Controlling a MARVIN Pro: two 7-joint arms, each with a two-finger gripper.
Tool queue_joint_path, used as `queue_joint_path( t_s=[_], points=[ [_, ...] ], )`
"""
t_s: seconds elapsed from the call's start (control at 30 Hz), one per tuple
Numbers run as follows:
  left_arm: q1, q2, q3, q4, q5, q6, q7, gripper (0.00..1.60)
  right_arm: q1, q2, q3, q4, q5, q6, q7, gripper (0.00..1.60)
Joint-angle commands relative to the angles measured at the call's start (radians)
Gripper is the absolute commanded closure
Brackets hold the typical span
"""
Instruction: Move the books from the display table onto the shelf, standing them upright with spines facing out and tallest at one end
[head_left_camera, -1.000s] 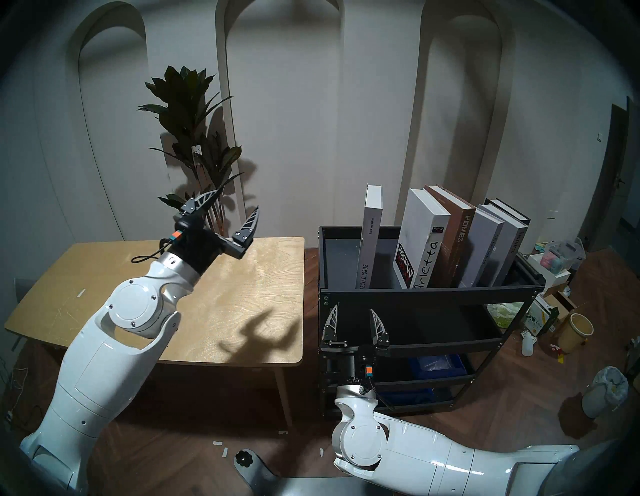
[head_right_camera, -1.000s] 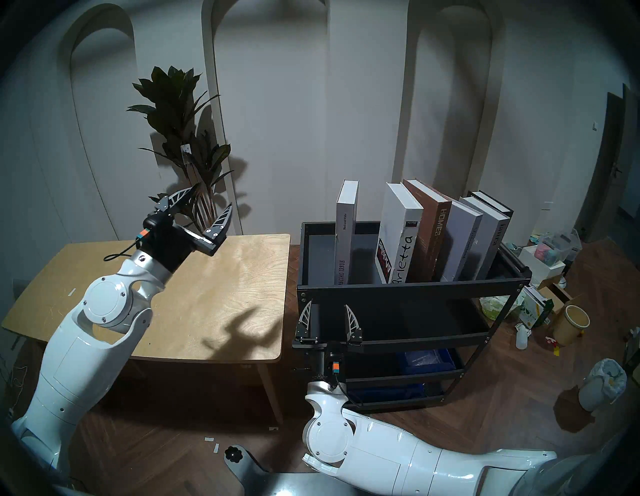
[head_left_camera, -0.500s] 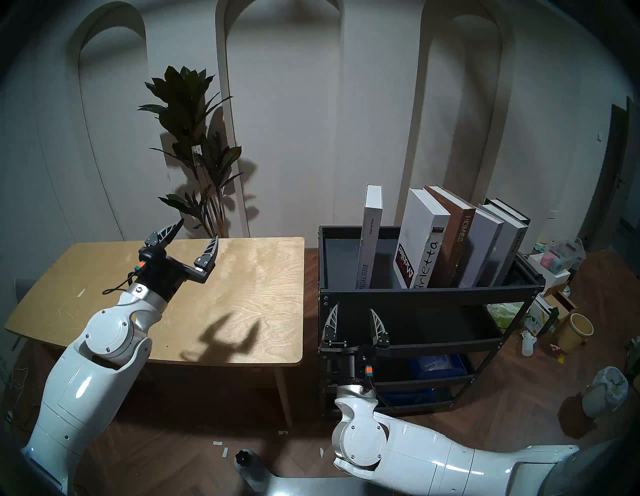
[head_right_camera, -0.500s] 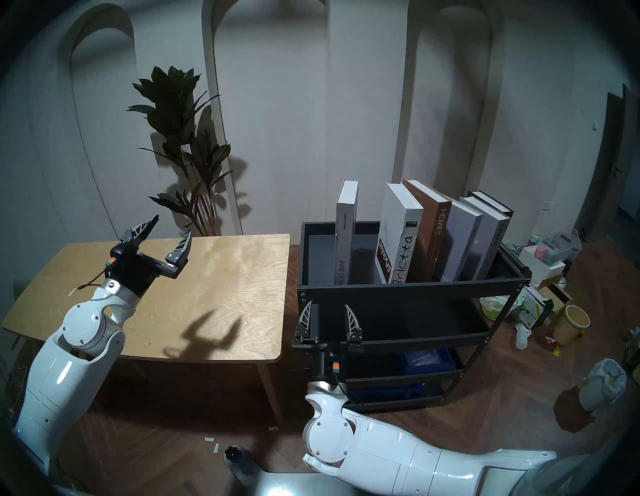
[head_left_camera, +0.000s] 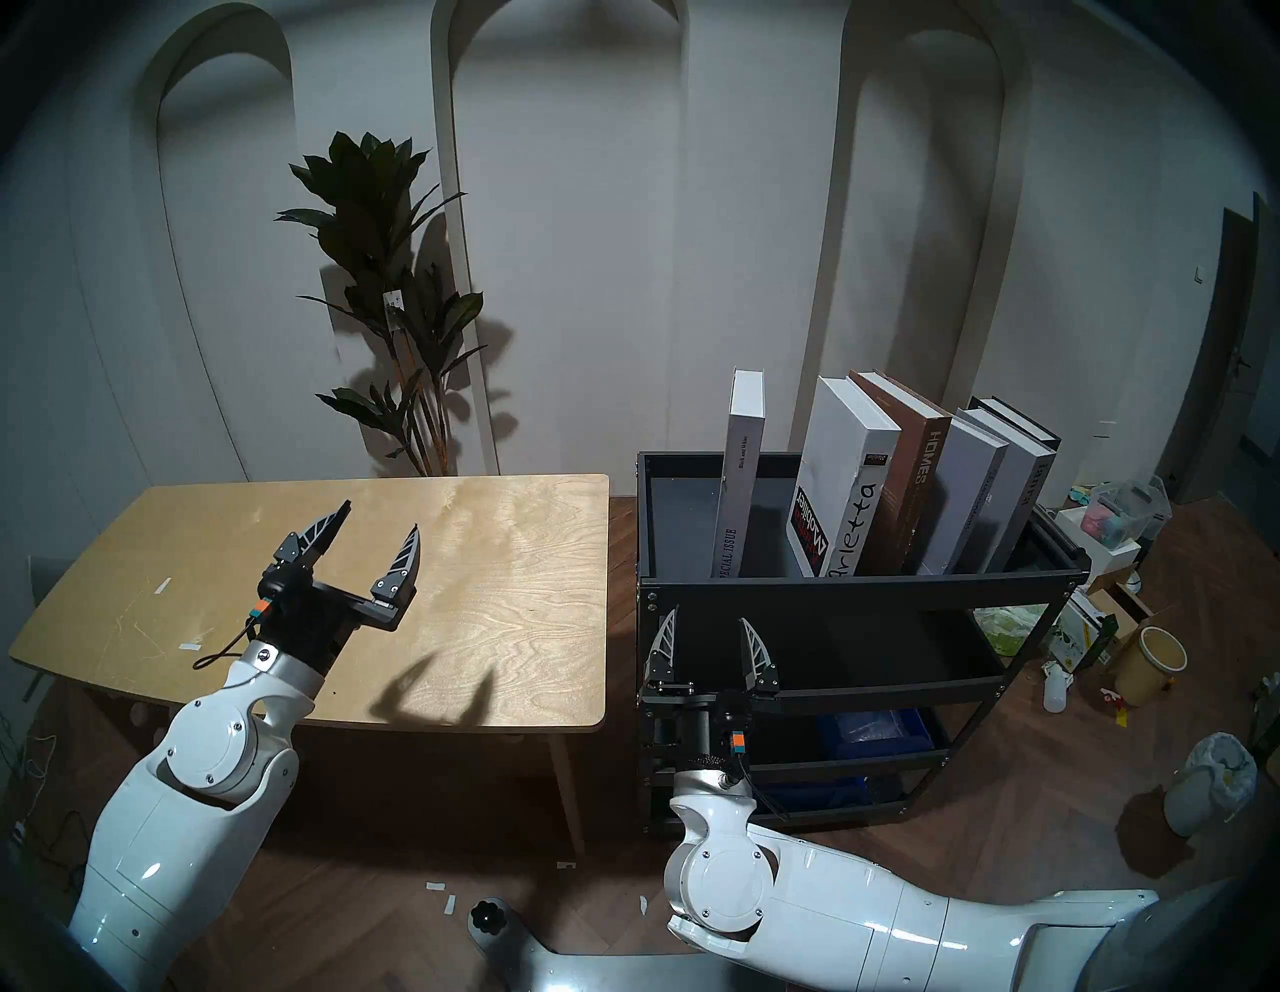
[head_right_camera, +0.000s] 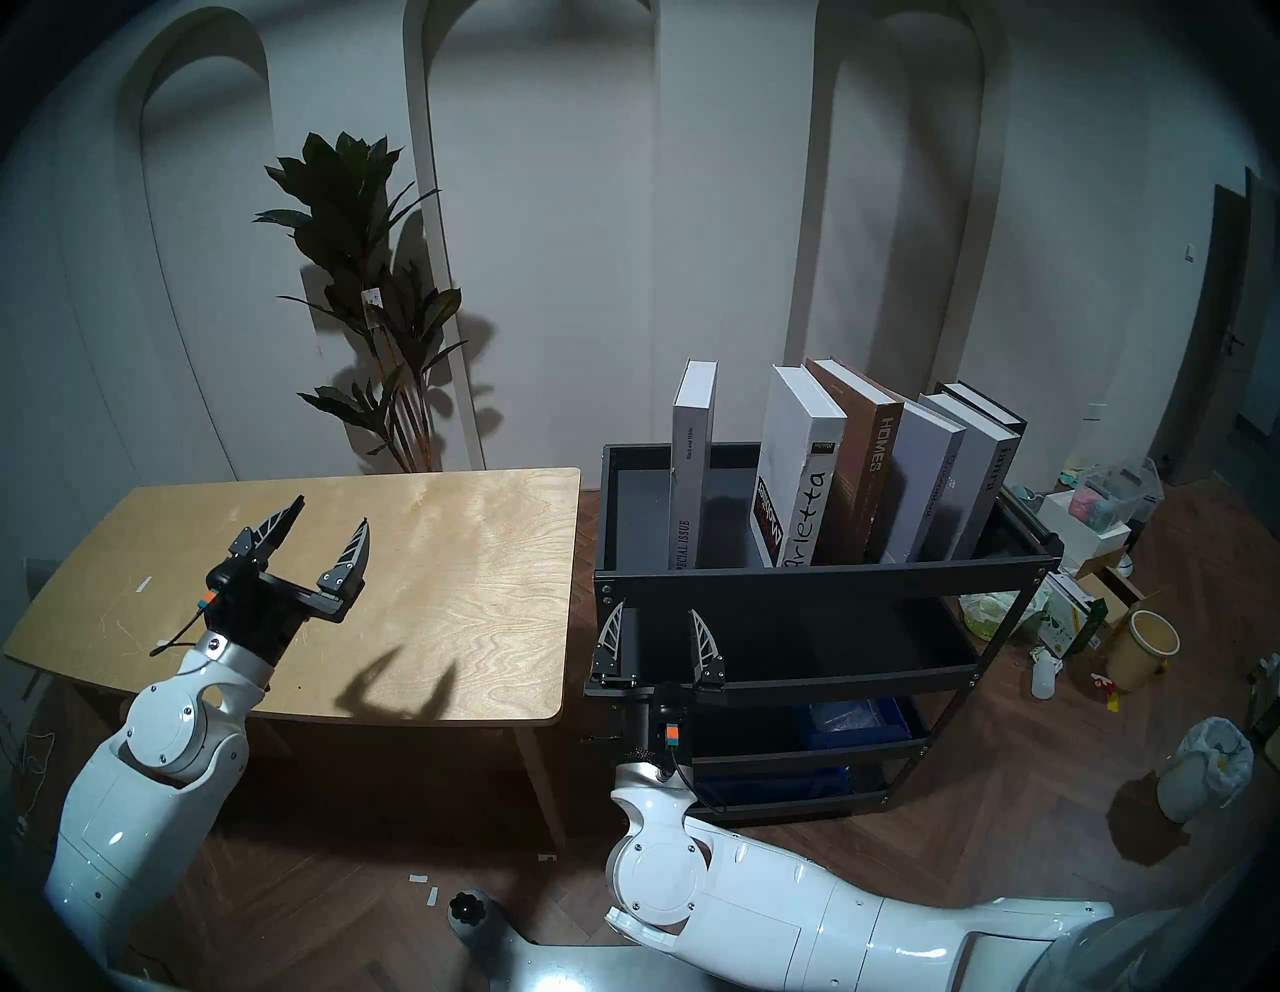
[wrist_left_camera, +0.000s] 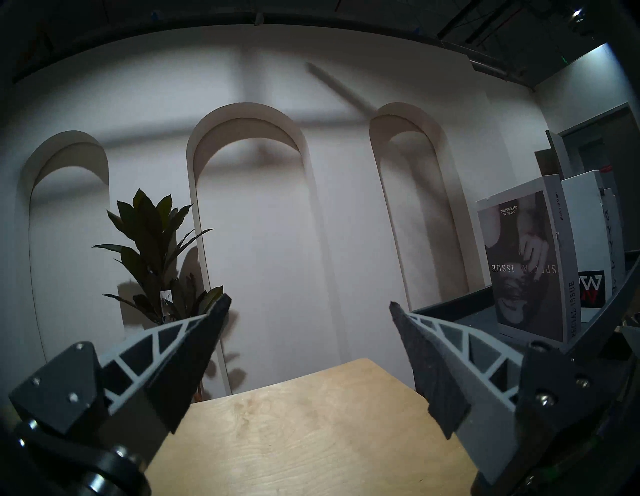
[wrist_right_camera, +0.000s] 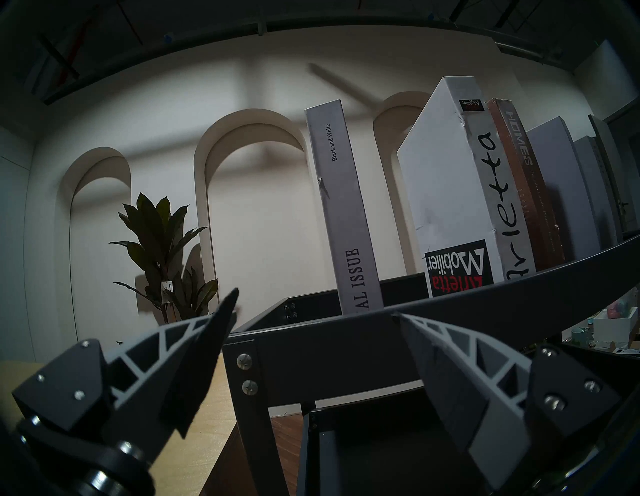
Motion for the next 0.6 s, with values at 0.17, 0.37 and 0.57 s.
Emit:
queue_joint_path(
  t_s=[0.17,0.37,0.57],
  points=[
    [0.18,-0.067,-0.105,-0.009,-0.007,-0.171,-0.03,0.0,0.004,-0.007,0.0,-0.011,-0.004,-0.004,0.0,0.0],
    [0.259,-0.115,-0.153,0.0,-0.015,-0.27,-0.065,0.0,0.015,-0.02,-0.004,-0.018,-0.023,-0.01,0.004,0.0],
    [0.331,-0.163,-0.208,-0.011,-0.024,-0.358,-0.107,0.0,0.021,-0.046,-0.02,-0.024,-0.04,-0.019,0.016,0.0]
  ],
)
